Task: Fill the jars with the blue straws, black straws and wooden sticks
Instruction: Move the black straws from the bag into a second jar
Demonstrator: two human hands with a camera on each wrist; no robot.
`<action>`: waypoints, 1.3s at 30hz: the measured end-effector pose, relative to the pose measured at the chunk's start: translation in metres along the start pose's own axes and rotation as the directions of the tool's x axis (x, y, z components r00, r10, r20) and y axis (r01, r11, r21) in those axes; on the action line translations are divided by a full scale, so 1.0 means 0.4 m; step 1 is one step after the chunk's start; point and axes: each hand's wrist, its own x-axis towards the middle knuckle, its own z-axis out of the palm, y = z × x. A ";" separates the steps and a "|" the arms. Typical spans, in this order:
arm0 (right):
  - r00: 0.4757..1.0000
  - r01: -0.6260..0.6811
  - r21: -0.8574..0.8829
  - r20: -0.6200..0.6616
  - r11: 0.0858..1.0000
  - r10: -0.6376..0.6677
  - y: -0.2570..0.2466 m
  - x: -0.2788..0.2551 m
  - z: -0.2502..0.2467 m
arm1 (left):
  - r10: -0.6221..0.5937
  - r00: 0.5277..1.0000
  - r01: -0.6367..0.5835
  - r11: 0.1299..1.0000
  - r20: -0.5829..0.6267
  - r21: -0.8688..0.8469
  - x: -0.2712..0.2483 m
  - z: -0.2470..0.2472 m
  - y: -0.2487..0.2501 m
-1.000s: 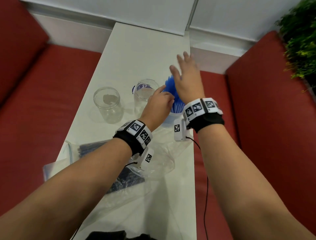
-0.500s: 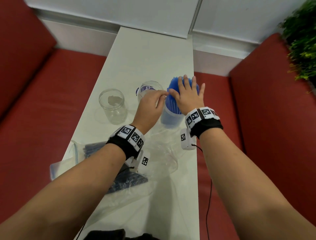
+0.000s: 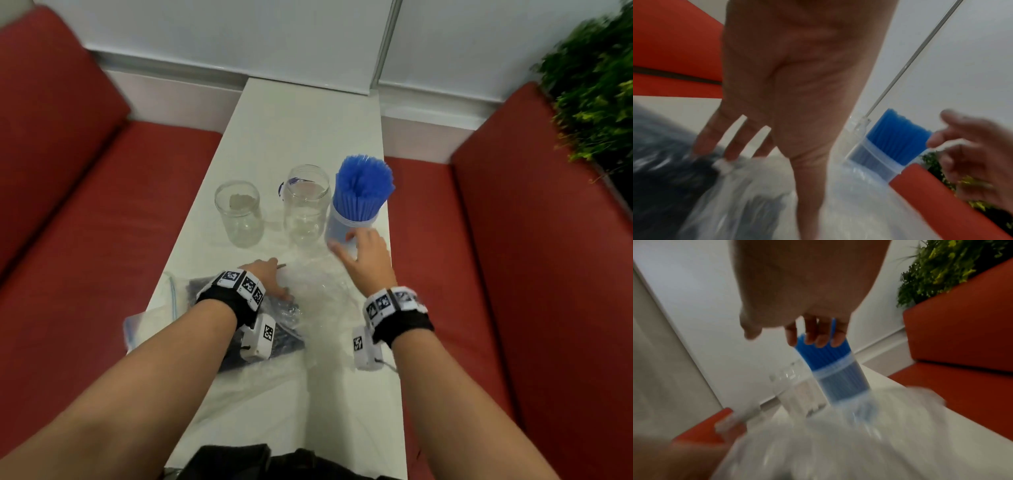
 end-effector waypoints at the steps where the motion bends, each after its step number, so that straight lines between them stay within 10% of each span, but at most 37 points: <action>1: 0.991 -0.122 -0.097 0.047 0.988 0.127 0.017 -0.041 0.034 | -0.011 0.999 0.010 1.000 -0.047 -0.020 -0.004 0.016 0.000; 5: 0.804 -0.579 -0.041 0.141 0.815 0.578 0.073 -0.160 0.132 | -0.086 0.975 0.038 0.973 -0.204 -0.228 -0.049 0.038 -0.003; 8: 0.741 -0.672 0.259 0.244 0.694 0.626 0.088 -0.181 0.148 | -0.084 0.958 -0.016 0.939 -0.275 -0.344 -0.088 0.030 -0.002; 17: 0.787 -0.486 0.408 -0.180 0.773 0.590 0.035 -0.135 -0.085 | -0.305 0.798 -0.104 0.779 -0.520 -0.618 -0.184 -0.072 -0.061; 22: 0.919 -0.269 0.325 -0.194 0.907 0.342 -0.076 -0.123 -0.184 | -0.177 0.871 0.065 0.966 -0.459 -0.250 -0.254 -0.164 -0.030; 24: 0.949 -0.209 0.260 -0.178 0.943 0.259 -0.135 -0.118 -0.225 | 0.000 0.880 -0.071 0.989 -0.475 -0.133 -0.285 -0.205 0.001; 29: 0.987 -0.037 0.390 -0.131 0.920 0.096 -0.274 -0.111 -0.274 | 0.549 0.684 -0.722 0.605 -0.480 -0.336 -0.394 -0.265 0.150; 32: 0.992 0.113 0.594 -0.114 0.796 -0.055 -0.297 -0.128 -0.307 | 0.437 0.613 -0.740 0.609 -0.658 -0.285 -0.385 -0.289 0.170; 34: 0.940 0.152 0.511 -0.339 0.846 0.035 -0.260 -0.134 -0.329 | 0.329 0.628 -0.719 0.592 -0.705 -0.364 -0.381 -0.307 0.145; 37: 0.734 -0.182 0.305 -0.590 0.935 0.336 -0.159 -0.140 -0.340 | 0.268 0.656 -0.750 0.339 -0.705 -0.568 -0.372 -0.326 0.093; 39: 0.780 -0.260 0.528 -0.378 0.808 0.498 -0.100 -0.132 -0.340 | 0.314 0.650 -0.758 0.196 -0.692 -0.622 -0.371 -0.335 0.071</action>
